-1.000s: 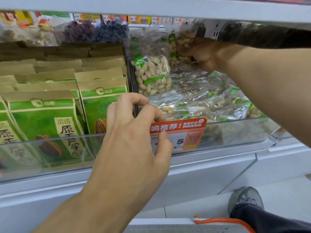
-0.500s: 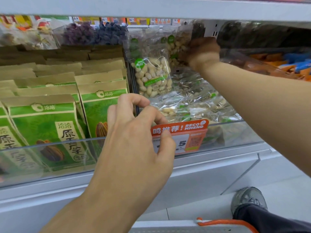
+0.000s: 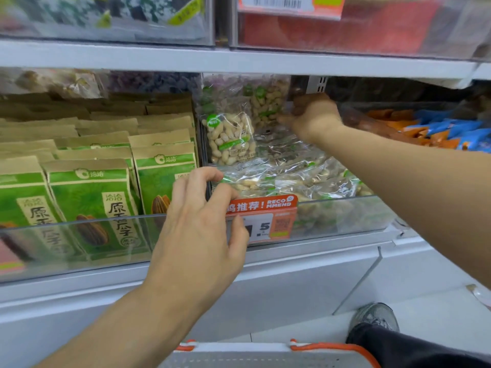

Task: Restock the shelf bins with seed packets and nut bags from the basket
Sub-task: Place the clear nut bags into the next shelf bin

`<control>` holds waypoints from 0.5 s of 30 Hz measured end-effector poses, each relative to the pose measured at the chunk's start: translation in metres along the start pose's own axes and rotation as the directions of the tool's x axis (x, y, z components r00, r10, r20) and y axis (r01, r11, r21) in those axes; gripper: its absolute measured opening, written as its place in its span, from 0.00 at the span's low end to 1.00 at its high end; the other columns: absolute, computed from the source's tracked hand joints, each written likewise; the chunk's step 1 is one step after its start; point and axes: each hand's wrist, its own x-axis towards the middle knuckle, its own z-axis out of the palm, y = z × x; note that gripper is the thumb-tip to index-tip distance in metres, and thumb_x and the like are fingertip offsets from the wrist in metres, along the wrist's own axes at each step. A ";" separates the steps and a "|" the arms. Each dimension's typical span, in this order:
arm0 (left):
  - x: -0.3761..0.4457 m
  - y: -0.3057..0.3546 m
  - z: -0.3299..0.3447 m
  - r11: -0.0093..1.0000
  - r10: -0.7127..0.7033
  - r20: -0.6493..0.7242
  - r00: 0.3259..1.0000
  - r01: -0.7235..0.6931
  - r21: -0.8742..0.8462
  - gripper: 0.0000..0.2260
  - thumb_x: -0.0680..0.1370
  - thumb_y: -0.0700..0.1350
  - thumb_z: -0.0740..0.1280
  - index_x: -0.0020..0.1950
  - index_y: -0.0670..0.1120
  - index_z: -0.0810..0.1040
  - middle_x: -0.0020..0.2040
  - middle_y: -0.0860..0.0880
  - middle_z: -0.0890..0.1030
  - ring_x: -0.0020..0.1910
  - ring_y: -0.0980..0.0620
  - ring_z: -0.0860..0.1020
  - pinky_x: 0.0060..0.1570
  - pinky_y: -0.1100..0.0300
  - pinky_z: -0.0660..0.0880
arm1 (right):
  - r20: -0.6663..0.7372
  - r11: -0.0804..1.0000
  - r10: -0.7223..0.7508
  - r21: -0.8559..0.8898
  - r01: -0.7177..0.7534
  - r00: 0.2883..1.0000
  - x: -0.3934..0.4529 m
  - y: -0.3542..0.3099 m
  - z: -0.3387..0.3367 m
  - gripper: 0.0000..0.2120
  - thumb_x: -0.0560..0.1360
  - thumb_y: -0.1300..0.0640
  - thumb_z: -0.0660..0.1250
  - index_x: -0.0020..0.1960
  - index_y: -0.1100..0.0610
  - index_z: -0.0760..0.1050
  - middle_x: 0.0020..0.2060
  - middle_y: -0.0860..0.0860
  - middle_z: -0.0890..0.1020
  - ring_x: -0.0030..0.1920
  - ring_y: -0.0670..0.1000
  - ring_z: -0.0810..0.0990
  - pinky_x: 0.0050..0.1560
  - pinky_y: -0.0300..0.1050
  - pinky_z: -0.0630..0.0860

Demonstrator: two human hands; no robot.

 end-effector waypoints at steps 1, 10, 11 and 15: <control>-0.002 0.001 0.000 1.000 0.005 -0.011 1.000 -0.005 0.004 0.09 0.74 0.45 0.67 0.54 0.46 0.76 0.62 0.49 0.69 0.62 0.48 0.67 0.60 0.55 0.67 | -0.005 0.999 0.012 0.051 -0.012 1.000 -0.013 -0.001 -0.004 0.21 0.76 0.46 0.72 0.62 0.59 0.77 0.54 0.54 0.82 0.54 0.54 0.80 0.57 0.45 0.76; -0.027 0.022 -0.012 0.982 0.099 -0.206 0.974 -0.129 -0.138 0.10 0.73 0.39 0.66 0.54 0.43 0.75 0.53 0.48 0.73 0.55 0.49 0.71 0.56 0.57 0.69 | -0.185 0.886 -0.114 0.426 0.184 0.976 -0.173 -0.008 -0.025 0.04 0.76 0.59 0.71 0.46 0.51 0.77 0.38 0.45 0.81 0.36 0.41 0.77 0.38 0.30 0.73; -0.036 0.021 -0.011 0.973 0.117 -0.161 0.980 -0.145 -0.178 0.09 0.73 0.38 0.66 0.53 0.43 0.75 0.51 0.50 0.73 0.52 0.50 0.72 0.53 0.58 0.70 | -0.181 0.854 -0.147 0.473 0.217 0.972 -0.196 -0.010 -0.020 0.05 0.76 0.61 0.71 0.45 0.52 0.77 0.37 0.47 0.81 0.36 0.43 0.78 0.37 0.33 0.73; -0.092 -0.008 0.007 0.975 -0.027 0.190 0.981 0.067 -0.210 0.07 0.77 0.40 0.64 0.53 0.49 0.73 0.44 0.57 0.73 0.39 0.56 0.73 0.40 0.58 0.71 | -0.054 0.797 -0.183 0.577 0.180 0.982 -0.273 -0.003 0.017 0.03 0.75 0.63 0.70 0.45 0.57 0.78 0.35 0.48 0.81 0.34 0.48 0.78 0.35 0.32 0.71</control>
